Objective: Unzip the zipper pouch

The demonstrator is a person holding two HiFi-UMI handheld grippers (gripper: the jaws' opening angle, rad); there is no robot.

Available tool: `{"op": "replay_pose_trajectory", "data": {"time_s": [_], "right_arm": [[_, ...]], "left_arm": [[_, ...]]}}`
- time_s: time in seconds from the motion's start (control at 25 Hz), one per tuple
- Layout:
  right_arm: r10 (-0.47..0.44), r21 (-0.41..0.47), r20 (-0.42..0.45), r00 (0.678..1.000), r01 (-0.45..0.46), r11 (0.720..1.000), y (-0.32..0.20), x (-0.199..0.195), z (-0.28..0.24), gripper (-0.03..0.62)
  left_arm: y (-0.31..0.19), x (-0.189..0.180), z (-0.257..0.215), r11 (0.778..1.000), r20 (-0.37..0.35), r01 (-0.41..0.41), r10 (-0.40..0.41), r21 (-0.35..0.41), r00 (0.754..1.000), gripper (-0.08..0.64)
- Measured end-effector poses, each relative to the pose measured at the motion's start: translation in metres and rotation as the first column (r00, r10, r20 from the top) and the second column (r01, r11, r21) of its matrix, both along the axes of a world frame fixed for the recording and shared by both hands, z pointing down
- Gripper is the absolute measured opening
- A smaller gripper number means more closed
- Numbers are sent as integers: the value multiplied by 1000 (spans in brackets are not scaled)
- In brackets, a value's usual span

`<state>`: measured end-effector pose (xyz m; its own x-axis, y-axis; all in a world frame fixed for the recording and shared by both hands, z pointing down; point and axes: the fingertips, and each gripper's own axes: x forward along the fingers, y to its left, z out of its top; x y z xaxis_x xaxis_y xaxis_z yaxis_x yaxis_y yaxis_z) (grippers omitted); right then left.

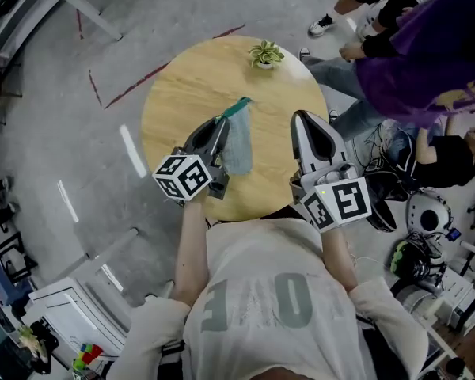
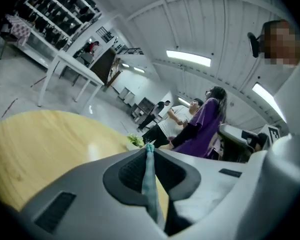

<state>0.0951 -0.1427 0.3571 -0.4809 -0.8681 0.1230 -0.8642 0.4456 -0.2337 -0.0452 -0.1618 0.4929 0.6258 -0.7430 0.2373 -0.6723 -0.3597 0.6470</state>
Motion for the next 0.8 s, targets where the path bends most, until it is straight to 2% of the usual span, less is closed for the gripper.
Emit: {"op": "replay_pose_trajectory", "data": {"time_s": [0.16,0.52,0.8], "right_arm": [[-12,-29,-3,1000,12,1000,2,-2,6,32],[-58,-63,-5,998,57,996,0,-16,21,32],[-85,-71,-3,996,84,994,0,-27,23,32]], "left_arm": [[-4,-28,31,994,5,79,-79,-70,997,57],[-11,-77,96,970,188,164,-130,-179,974,58],[-10,-94,119,948,310,234,-161,-216,937,209]]}}
